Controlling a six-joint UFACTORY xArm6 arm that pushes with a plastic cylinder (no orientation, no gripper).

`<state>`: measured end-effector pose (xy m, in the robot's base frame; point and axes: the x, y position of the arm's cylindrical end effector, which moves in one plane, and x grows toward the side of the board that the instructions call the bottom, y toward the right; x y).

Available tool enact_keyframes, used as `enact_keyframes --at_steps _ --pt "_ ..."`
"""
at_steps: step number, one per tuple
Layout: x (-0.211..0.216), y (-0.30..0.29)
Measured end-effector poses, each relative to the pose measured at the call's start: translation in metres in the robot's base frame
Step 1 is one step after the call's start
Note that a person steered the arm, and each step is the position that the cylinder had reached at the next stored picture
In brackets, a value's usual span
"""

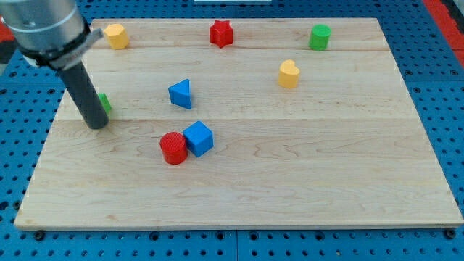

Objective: Move the heart vertically below the green circle

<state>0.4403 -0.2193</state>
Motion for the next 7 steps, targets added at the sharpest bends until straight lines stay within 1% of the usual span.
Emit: enact_keyframes --at_steps 1,2,3,4,5,6,7 --pt "-0.027 0.010" --pt "-0.057 0.052" --pt "-0.041 0.127" --pt "-0.050 0.183" --pt "-0.096 0.196" --pt "-0.110 0.266" --pt "-0.078 0.317"
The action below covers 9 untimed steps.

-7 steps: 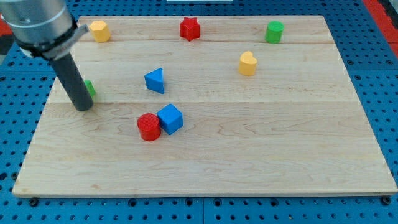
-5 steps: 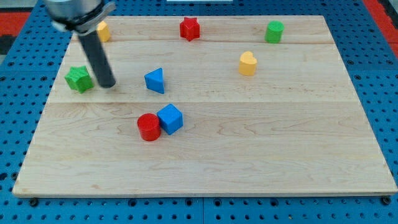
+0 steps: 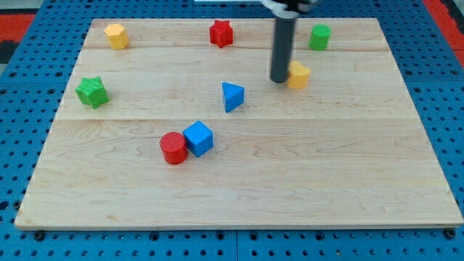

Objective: Move the heart vertically below the green circle

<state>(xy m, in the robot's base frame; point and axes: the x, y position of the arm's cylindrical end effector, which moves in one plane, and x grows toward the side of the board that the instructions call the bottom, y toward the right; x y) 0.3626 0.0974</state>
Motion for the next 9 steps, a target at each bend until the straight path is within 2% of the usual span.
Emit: enact_keyframes --at_steps 1,2,3,4,6,7,8,9 --pt "-0.035 0.016" --pt "-0.053 0.048" --pt "-0.009 0.069" --pt "0.013 0.079" --pt "-0.024 0.055" --pt "-0.024 0.055" --pt "0.007 0.017" --pt "0.011 -0.031"
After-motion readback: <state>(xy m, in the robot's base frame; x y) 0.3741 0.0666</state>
